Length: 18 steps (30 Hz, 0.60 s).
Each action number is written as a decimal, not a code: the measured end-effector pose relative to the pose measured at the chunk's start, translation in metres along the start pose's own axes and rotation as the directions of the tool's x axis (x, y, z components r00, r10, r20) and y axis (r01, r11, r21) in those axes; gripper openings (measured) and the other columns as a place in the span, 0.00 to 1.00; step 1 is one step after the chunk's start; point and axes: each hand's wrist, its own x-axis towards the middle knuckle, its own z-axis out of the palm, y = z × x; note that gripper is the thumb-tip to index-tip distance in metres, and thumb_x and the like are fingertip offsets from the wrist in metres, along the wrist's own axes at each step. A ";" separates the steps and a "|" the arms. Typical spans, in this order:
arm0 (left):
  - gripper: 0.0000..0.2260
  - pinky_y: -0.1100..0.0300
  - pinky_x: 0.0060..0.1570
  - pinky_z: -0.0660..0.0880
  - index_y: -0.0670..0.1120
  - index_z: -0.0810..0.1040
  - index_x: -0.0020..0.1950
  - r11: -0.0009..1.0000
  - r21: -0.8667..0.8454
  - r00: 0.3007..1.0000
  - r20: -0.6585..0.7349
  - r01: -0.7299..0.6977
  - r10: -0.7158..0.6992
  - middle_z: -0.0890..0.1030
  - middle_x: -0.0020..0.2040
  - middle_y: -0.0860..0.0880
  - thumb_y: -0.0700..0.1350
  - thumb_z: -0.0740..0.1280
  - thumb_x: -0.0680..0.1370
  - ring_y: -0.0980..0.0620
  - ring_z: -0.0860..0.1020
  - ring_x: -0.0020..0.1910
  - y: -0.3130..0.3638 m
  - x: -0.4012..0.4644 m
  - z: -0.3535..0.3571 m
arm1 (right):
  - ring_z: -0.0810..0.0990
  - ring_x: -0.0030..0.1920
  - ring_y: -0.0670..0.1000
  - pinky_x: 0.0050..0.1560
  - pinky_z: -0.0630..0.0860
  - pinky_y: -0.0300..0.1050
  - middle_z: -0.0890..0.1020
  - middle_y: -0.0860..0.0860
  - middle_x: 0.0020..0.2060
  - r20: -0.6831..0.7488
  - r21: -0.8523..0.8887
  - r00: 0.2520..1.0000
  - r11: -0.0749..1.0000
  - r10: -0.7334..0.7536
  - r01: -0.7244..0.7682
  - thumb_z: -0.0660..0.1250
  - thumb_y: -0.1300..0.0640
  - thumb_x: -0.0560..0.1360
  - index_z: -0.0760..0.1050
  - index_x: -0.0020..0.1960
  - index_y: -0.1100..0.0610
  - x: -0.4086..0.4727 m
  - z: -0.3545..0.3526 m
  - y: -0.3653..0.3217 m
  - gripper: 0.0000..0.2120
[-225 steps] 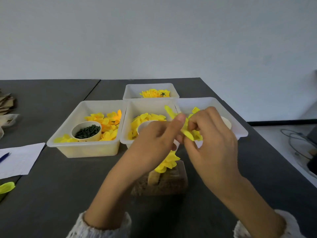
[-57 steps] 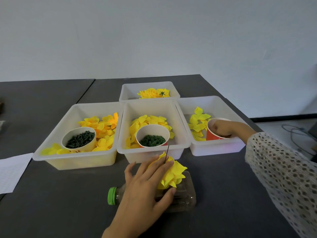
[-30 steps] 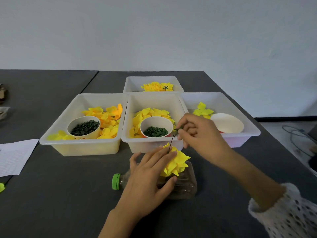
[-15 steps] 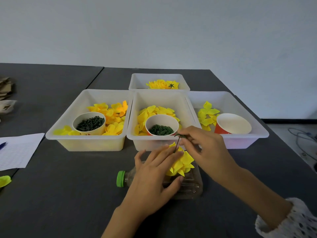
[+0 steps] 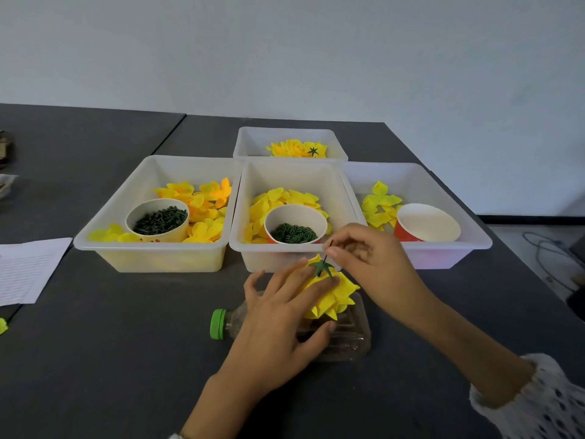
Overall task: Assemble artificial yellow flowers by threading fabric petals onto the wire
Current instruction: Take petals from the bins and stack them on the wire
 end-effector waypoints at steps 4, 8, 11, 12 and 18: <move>0.21 0.44 0.70 0.47 0.68 0.64 0.71 0.998 0.067 0.999 0.029 -0.020 0.018 0.62 0.75 0.61 0.62 0.59 0.78 0.55 0.50 0.79 0.002 -0.001 -0.001 | 0.80 0.40 0.58 0.46 0.80 0.58 0.81 0.53 0.35 0.172 0.007 0.980 0.994 0.105 -0.107 0.73 0.60 0.72 0.80 0.40 0.52 0.008 0.007 0.002 0.05; 0.23 0.41 0.70 0.43 0.71 0.62 0.72 0.987 0.159 0.999 0.035 0.019 -0.025 0.59 0.78 0.59 0.65 0.59 0.77 0.49 0.49 0.79 0.006 -0.005 -0.002 | 0.80 0.37 0.56 0.46 0.80 0.59 0.82 0.54 0.34 0.195 -0.014 0.968 0.987 0.157 -0.157 0.74 0.60 0.71 0.79 0.38 0.55 0.012 0.007 0.004 0.05; 0.24 0.35 0.69 0.42 0.73 0.57 0.73 0.983 0.180 0.998 0.044 0.042 -0.050 0.54 0.81 0.54 0.66 0.56 0.77 0.46 0.46 0.80 0.005 -0.010 -0.004 | 0.81 0.39 0.58 0.45 0.80 0.59 0.82 0.53 0.34 0.205 -0.058 0.962 0.984 0.179 -0.170 0.74 0.59 0.71 0.80 0.38 0.54 0.013 0.008 0.005 0.05; 0.24 0.34 0.70 0.42 0.74 0.56 0.73 0.987 0.158 0.998 0.048 0.037 -0.045 0.52 0.81 0.54 0.67 0.56 0.77 0.46 0.44 0.80 0.003 -0.012 -0.006 | 0.81 0.39 0.58 0.44 0.80 0.58 0.82 0.53 0.34 0.205 -0.076 0.962 0.983 0.181 -0.168 0.74 0.58 0.71 0.80 0.38 0.54 0.013 0.009 0.005 0.05; 0.24 0.32 0.71 0.40 0.77 0.53 0.72 0.996 0.079 0.997 0.065 0.041 -0.047 0.44 0.81 0.58 0.67 0.54 0.77 0.50 0.38 0.79 -0.001 -0.021 -0.004 | 0.78 0.36 0.50 0.41 0.76 0.47 0.82 0.51 0.34 0.152 -0.022 0.974 0.986 0.168 -0.167 0.74 0.60 0.72 0.79 0.38 0.55 0.005 0.015 0.011 0.05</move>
